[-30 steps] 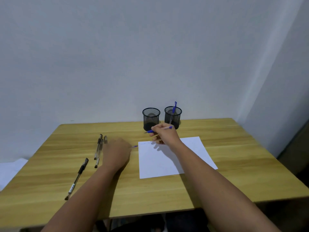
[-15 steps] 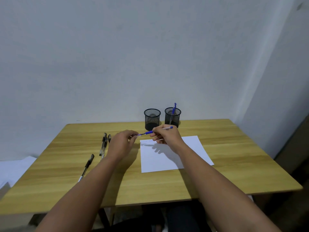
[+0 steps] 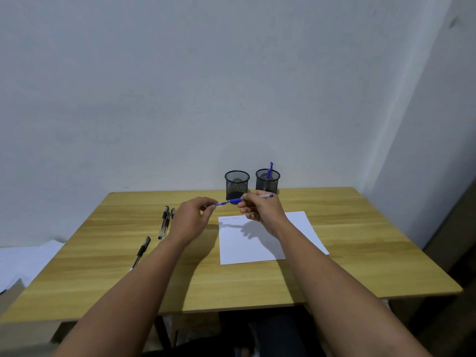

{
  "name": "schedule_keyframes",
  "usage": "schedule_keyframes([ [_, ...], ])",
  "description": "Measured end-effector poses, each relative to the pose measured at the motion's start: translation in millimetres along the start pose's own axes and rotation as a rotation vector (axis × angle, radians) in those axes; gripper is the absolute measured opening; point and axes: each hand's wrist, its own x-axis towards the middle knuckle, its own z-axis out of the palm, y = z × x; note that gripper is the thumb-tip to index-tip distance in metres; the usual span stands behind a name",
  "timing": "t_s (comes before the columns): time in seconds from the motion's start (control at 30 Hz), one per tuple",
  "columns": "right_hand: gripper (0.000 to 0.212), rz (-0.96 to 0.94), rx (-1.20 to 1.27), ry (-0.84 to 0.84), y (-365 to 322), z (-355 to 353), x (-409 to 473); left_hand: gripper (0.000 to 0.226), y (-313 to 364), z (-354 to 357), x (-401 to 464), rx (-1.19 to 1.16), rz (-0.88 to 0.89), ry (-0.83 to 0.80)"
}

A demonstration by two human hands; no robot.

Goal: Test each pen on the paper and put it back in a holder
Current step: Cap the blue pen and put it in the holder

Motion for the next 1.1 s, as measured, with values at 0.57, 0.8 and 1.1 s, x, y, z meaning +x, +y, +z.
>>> schedule_keyframes([
  [0.57,0.005,0.167,0.071,-0.071,-5.5,-12.3,3.2,0.018,21.2,1.9,12.6,-0.579,-0.198,0.065],
  [0.8,0.012,0.204,-0.106,-0.226,1.4,-11.3,-1.1,0.017,33.2,3.3,18.3,-0.757,-0.348,0.047],
  [1.1,0.006,0.159,-0.097,-0.184,16.4,-5.0,-0.1,0.013,40.4,19.5,13.8,-0.719,-0.408,0.104],
])
